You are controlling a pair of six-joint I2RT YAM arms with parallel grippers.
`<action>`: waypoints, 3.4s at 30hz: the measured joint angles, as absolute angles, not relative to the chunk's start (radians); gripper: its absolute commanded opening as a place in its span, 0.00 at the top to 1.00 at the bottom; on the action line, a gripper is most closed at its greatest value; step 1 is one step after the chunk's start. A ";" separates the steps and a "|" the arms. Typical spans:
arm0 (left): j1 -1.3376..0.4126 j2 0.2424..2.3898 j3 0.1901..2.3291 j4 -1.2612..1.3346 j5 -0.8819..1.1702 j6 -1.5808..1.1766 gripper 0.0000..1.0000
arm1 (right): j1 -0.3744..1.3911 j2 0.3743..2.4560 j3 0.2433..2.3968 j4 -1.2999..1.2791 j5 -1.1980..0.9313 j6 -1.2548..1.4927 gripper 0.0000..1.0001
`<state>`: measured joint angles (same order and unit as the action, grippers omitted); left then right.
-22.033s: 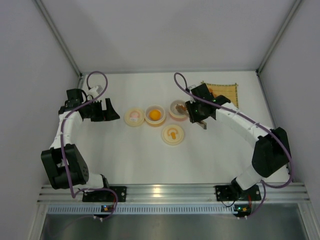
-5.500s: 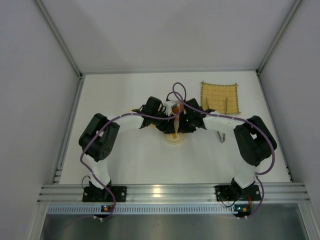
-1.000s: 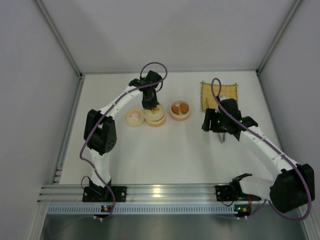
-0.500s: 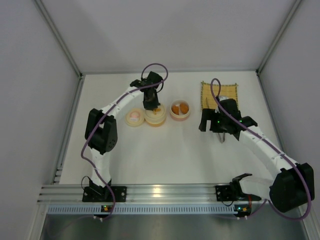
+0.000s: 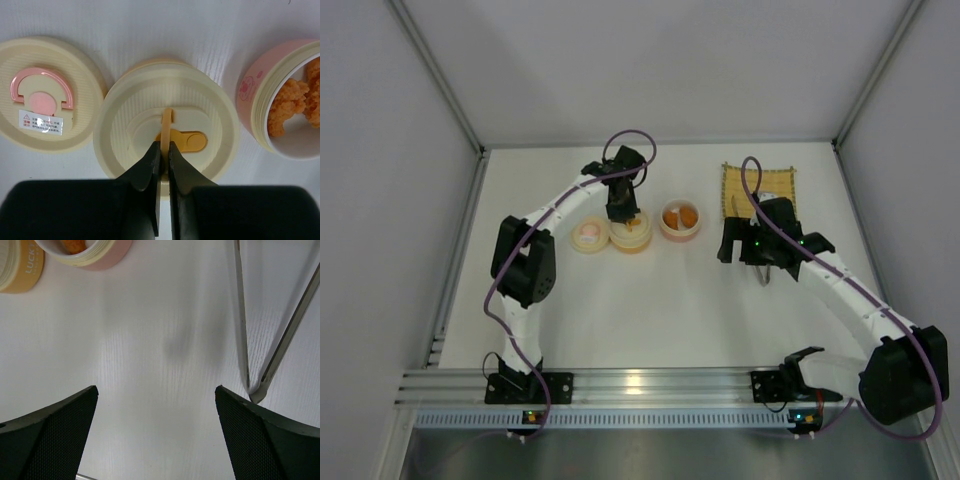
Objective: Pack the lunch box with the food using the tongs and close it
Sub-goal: Close the box lid on the packing box, then move the packing box to the center of the board.
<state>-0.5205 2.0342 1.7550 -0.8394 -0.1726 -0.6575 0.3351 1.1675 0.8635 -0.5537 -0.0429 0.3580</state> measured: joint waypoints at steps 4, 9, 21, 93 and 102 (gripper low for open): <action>-0.521 2.037 1.750 -0.834 -0.173 -0.657 1.00 | 0.335 1.168 0.863 -0.554 -0.043 0.358 0.01; -0.521 2.038 1.750 -0.831 -0.173 -0.657 1.00 | 0.335 1.168 0.863 -0.554 -0.043 0.358 0.01; -0.521 2.038 1.737 -0.815 -0.171 -0.646 1.00 | 0.331 1.168 0.850 -0.552 -0.043 0.358 0.01; -0.481 1.908 1.405 -0.416 0.388 0.213 1.00 | 0.315 1.171 0.850 -0.551 -0.051 0.340 0.01; -0.489 1.824 1.289 -0.385 0.410 0.345 1.00 | 0.315 1.171 0.850 -0.552 -0.056 0.340 0.01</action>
<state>-0.4892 1.8240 1.2892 -0.3855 0.4103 0.3450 0.3153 1.1713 0.8505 -0.5518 -0.0559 0.3401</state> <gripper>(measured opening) 0.106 0.993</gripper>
